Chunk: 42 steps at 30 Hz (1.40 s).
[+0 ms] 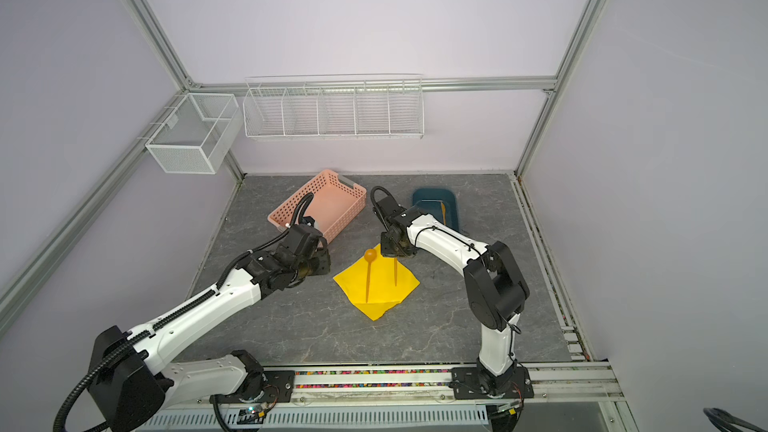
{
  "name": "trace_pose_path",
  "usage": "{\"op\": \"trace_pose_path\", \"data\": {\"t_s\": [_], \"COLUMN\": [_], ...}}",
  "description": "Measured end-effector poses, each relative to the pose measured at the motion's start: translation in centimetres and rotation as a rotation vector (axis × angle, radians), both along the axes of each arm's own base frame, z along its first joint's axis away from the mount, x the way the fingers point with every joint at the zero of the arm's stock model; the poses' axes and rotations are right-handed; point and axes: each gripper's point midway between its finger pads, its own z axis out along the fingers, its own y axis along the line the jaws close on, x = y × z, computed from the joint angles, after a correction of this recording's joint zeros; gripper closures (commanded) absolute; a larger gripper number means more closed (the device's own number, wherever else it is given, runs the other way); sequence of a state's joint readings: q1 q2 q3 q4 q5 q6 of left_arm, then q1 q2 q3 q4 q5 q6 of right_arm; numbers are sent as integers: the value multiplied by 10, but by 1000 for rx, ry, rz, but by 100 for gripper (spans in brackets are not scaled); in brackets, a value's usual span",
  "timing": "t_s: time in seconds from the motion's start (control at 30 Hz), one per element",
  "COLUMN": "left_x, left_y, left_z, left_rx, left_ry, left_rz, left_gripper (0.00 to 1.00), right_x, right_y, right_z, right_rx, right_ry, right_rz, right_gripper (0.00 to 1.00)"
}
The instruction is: Place the utensils on the paper napkin and roll it up
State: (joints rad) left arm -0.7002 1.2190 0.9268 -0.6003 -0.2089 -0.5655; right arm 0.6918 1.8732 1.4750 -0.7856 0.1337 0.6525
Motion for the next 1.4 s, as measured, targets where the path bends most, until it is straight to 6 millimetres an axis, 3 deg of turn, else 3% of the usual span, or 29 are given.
{"op": "trace_pose_path", "data": {"t_s": [0.47,0.83,1.4], "left_x": [-1,-3,-5], "left_y": [6,10,11], "left_z": [-1,-3,-5], "left_rx": [2,-1,-7], "left_ry": [-3,-2,1], "left_rz": [7,7,7], "left_gripper": [77,77,77], "right_x": [-5,-11,-13], "right_y": [26,36,47], "right_z": [-43,-64,-68], "right_rx": [35,50,78], "right_ry": [81,131,139], "right_rz": [-38,-38,-20], "right_gripper": [88,88,89]}}
